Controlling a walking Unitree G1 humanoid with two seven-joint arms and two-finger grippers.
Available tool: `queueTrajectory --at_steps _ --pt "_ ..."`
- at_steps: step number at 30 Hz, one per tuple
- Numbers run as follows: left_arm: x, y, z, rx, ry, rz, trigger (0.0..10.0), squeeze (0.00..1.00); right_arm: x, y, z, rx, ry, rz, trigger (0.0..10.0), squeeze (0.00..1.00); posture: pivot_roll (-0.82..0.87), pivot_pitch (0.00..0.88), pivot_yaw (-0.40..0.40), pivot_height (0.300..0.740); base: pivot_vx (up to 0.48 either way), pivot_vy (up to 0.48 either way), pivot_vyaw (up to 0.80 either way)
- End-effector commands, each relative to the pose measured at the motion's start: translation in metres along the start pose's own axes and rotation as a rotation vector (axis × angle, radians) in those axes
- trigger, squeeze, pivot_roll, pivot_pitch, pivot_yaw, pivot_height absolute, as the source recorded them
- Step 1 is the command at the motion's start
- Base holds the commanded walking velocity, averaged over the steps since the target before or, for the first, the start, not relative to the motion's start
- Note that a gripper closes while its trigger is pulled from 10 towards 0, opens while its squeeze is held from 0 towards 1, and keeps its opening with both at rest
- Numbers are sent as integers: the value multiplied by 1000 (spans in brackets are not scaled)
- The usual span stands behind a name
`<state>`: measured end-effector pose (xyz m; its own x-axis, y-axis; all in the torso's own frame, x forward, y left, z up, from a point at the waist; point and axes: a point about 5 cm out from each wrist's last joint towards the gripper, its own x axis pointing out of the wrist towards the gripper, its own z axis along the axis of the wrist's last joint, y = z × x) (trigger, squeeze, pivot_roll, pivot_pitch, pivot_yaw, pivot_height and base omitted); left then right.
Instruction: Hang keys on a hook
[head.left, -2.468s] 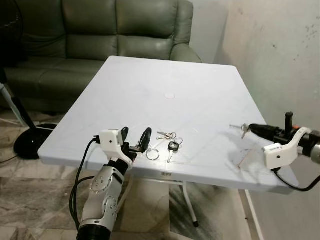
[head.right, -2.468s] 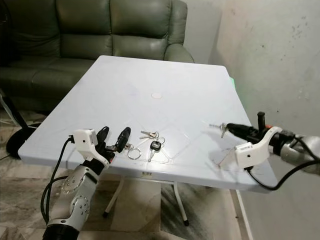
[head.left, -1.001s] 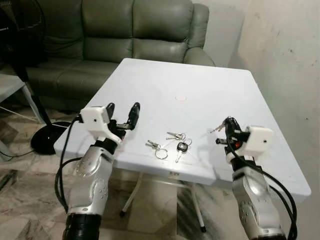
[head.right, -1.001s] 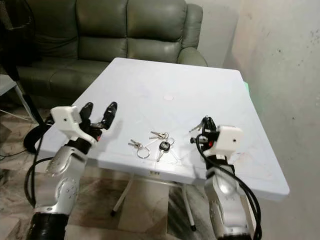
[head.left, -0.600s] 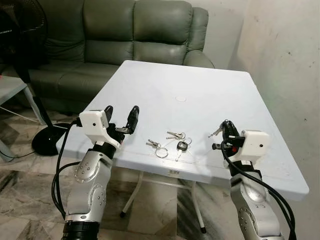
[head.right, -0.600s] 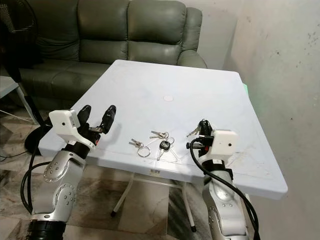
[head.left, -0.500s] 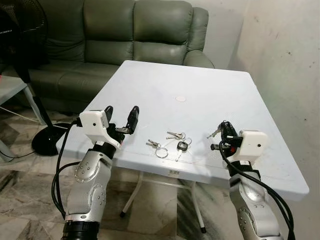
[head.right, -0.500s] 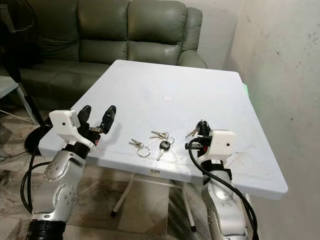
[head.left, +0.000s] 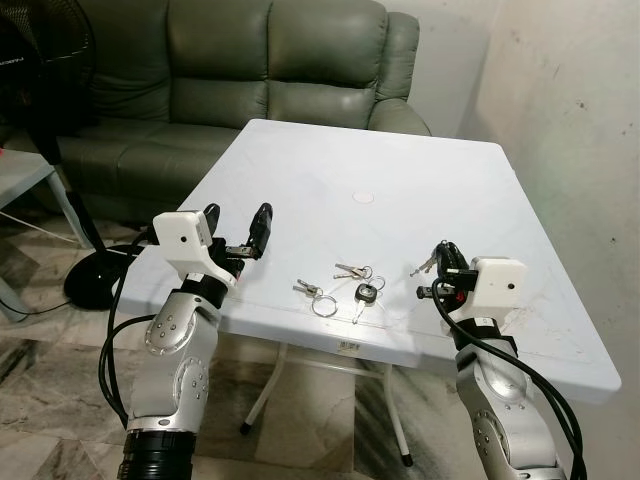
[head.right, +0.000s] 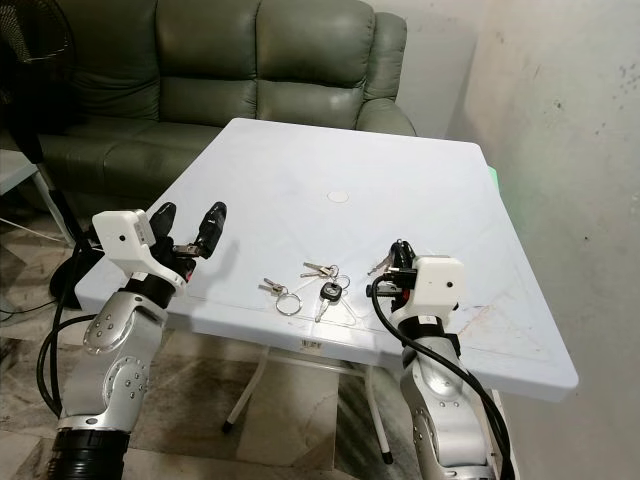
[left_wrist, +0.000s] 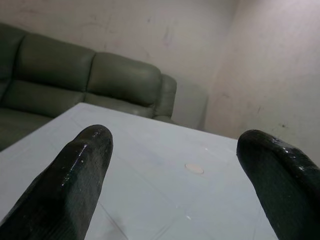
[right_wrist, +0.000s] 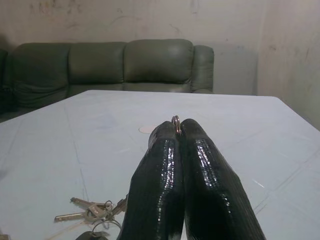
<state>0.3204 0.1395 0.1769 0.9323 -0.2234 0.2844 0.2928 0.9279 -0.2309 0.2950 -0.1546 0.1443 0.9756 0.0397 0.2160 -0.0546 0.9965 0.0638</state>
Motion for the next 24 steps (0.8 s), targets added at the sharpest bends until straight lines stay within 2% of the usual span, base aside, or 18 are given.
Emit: queueTrajectory --at_steps 1,10,13,17,20,24 --pt "3 -2 1 2 -3 -6 10000 0 2 -2 0 5 12 -9 10000 0 5 0 -33 740 0 0 0" --pt "6 -6 -2 -18 3 -17 10000 0 2 -7 -2 -2 38 -30 10000 0 -2 0 -30 740 0 0 -647" --pt "7 -5 -1 20 3 -20 10000 0 3 -8 -2 -7 39 -33 10000 0 -2 0 -30 740 0 0 -756" --pt "8 -6 -1 19 3 -22 10000 0 4 -8 -2 -7 39 -31 10000 0 -2 0 -31 740 0 0 -756" --pt "8 -5 -1 42 18 -20 10000 0 4 -7 -1 -7 39 -30 10000 0 -2 0 -32 740 0 -382 -756" --pt "8 -7 1 -23 -18 -17 10000 0 4 -8 -1 -9 40 -30 10000 0 -5 0 -35 740 0 -268 -756"
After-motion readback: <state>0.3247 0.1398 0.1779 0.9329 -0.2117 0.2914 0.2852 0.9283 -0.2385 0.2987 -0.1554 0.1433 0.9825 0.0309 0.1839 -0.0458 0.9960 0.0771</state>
